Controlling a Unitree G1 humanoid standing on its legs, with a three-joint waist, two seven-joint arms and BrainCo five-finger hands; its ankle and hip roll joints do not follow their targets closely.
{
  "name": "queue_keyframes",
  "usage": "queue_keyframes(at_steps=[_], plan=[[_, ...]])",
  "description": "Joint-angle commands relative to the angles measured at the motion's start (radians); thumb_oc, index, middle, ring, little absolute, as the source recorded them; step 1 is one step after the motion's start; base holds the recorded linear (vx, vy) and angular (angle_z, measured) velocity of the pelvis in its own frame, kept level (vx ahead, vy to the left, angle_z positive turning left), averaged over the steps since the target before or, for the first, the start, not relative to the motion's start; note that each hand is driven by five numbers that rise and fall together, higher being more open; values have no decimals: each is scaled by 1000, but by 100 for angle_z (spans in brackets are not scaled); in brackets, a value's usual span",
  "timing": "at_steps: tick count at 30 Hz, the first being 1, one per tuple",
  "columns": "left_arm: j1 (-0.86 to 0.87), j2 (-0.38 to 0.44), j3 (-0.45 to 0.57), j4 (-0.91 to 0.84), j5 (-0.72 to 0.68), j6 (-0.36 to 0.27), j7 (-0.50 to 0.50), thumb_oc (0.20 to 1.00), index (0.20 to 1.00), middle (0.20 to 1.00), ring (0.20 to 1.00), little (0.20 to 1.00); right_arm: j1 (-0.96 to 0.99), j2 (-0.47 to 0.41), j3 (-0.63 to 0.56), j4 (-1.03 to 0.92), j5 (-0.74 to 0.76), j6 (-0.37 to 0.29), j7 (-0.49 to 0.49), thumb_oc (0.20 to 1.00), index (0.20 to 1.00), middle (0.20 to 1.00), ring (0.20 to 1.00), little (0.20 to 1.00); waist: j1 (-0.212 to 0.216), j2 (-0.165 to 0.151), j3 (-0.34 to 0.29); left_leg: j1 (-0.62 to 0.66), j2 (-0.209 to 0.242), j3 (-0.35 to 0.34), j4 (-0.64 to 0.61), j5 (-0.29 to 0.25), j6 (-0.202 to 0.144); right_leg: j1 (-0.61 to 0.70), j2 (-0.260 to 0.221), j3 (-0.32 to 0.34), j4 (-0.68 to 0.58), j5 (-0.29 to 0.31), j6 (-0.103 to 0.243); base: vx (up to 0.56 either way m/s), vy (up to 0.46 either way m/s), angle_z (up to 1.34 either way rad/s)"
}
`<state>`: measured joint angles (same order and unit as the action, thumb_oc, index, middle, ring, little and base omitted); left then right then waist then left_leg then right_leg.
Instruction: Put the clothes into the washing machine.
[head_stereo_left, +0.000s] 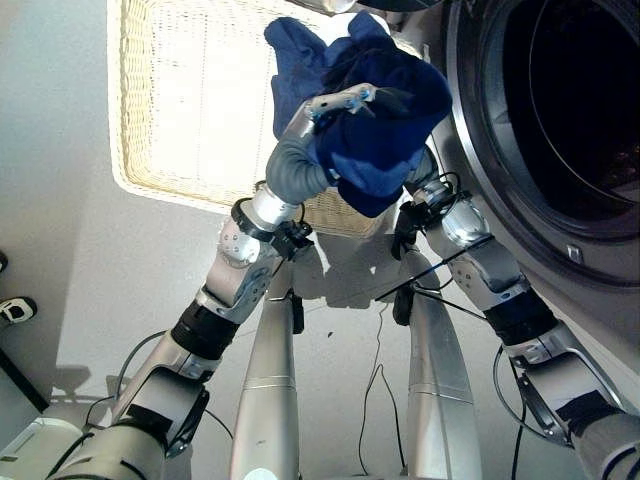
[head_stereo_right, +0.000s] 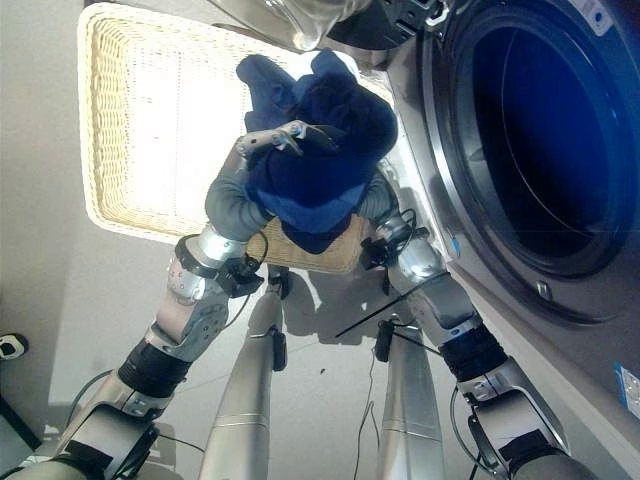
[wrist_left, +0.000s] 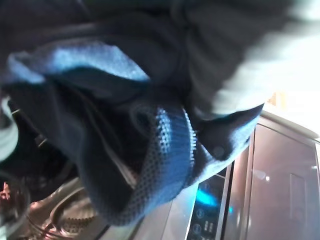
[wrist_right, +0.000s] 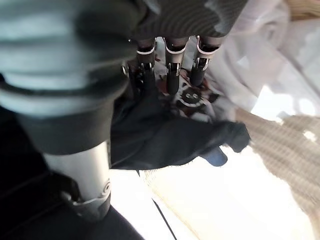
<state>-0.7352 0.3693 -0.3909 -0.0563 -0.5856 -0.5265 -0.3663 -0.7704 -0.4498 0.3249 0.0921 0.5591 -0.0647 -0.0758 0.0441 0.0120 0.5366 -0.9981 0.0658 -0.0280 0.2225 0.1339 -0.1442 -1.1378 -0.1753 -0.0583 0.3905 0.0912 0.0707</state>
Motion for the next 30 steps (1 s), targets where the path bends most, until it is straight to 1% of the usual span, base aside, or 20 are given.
queue_keyframes(at_steps=[1,6,8,9,10,12,13,14,15,18,19,20,22,23,24,25,27,28,29,30], plan=[[-23,-51,-18,-102,-44,15,-77,200,200,200,200,200,-18,28,11,-71,-89,-90,-88,1000,1000,1000,1000,1000,-22,53,-17,-38,-137,10,25,-8,101,26,60,-108,-78,81,74,6,30,3],[-29,-58,-25,-111,-57,51,-89,200,200,200,200,200,-33,39,1,-80,-100,-123,-104,1000,1000,1000,1000,1000,-21,55,-17,-43,-139,11,31,-9,102,22,58,-109,-74,82,75,0,0,0],[-28,-59,-27,-110,-71,61,-93,200,200,200,200,200,-39,42,-1,-90,-94,-145,-104,498,498,498,498,498,-19,57,-17,-45,-139,11,35,-9,103,20,55,-110,-72,82,75,0,0,0],[-28,-59,-27,-110,-71,61,-93,200,200,200,200,200,-39,42,-1,-90,-94,-145,-104,498,498,498,498,498,-19,57,-17,-45,-139,11,35,-9,103,20,55,-110,-72,82,75,0,0,0],[-27,-60,-26,-109,-68,61,-89,200,200,200,200,200,-40,42,-2,-93,-81,-146,-99,200,200,200,200,200,-19,57,-17,-45,-139,11,35,-8,103,20,55,-110,-71,83,75,0,0,0],[-20,-61,-19,-111,-51,54,-67,200,200,200,200,200,-38,45,-8,-104,-27,-157,-79,200,200,200,200,200,-18,58,-17,-47,-140,11,37,-9,103,18,54,-110,-70,82,74,25,-1,0],[-6,-62,-22,-108,-48,51,-63,200,200,200,200,200,-24,48,-5,-102,-10,-158,-73,200,200,200,200,200,-15,59,-17,-15,-138,5,41,-35,100,45,57,-101,-59,55,84,0,0,0],[-15,-56,-18,-107,-33,41,-54,200,200,200,200,200,-33,47,-11,-106,13,-160,-64,200,200,200,200,200,-16,60,-17,-43,-140,12,38,-11,104,21,53,-111,-67,79,75,38,4,0],[-4,-55,-20,-103,-27,35,-48,200,200,200,200,200,-23,49,-11,-106,35,-163,-57,200,200,200,200,200,-14,61,-17,-22,-139,6,42,-30,100,40,56,-103,-59,60,82,0,0,0],[-4,-43,-9,-110,-19,25,-26,200,200,200,200,200,-17,45,-21,-121,83,-171,-31,200,200,200,200,200,-15,61,-17,-46,-139,10,39,-10,103,19,52,-112,-65,78,74,13,-3,0],[9,-44,-11,-108,-18,23,-19,200,200,200,200,200,-2,48,-19,-122,93,-172,-27,200,200,200,200,200,-13,62,-17,-18,-138,4,43,-35,99,43,54,-102,-55,53,84,0,0,0],[1,-38,-6,-113,-12,17,-7,200,200,200,200,200,-9,45,-24,-129,98,-175,-22,200,200,200,200,200,-15,61,-17,-48,-138,10,40,-10,103,17,51,-112,-65,77,74,0,0,0],[20,-37,-6,-111,-1,5,21,200,200,200,200,200,10,46,-23,-130,95,-184,-15,200,200,200,200,200,-13,61,-17,-20,-137,3,44,-34,99,42,55,-103,-56,53,83,0,0,0],[11,-32,-1,-112,14,-2,43,200,200,200,200,200,1,44,-27,-135,94,-188,-13,200,200,200,200,200,-14,61,-17,-49,-138,8,41,-10,102,16,51,-113,-63,77,73,37,-5,0],[24,-34,-3,-108,24,-6,57,200,200,200,200,200,15,46,-25,-134,93,-191,-12,200,200,200,200,200,-13,62,-17,-21,-137,2,46,-35,99,40,54,-103,-52,53,83,-32,-7,-1],[14,-29,3,-109,34,-8,71,200,200,200,200,200,5,43,-29,-139,93,-194,-11,200,200,200,200,200,-15,61,-17,-49,-137,9,43,-10,103,15,51,-113,-61,77,73,0,0,0],[17,-28,6,-108,39,-6,92,200,200,200,200,200,5,42,-32,-145,100,-196,-9,200,200,200,200,200,-15,60,-17,-50,-137,9,43,-10,103,16,51,-114,-62,77,73,0,-16,0],[35,-25,8,-104,62,-6,125,464,464,464,464,464,23,43,-36,-153,108,-201,-3,200,200,200,200,200,-13,59,-17,-23,-135,3,48,-35,99,41,54,-105,-52,51,83,34,-21,0],[42,-21,11,-104,91,-9,155,570,570,570,570,570,28,39,-39,-158,122,-206,5,200,200,200,200,200,-13,59,-17,-24,-135,2,49,-35,99,40,54,-106,-52,51,83,0,0,0],[34,-14,15,-106,112,-16,178,749,749,749,749,749,21,34,-42,-165,125,-210,9,200,200,200,200,200,-16,58,-17,-52,-135,9,45,-11,103,17,50,-117,-61,74,73,0,0,0]])
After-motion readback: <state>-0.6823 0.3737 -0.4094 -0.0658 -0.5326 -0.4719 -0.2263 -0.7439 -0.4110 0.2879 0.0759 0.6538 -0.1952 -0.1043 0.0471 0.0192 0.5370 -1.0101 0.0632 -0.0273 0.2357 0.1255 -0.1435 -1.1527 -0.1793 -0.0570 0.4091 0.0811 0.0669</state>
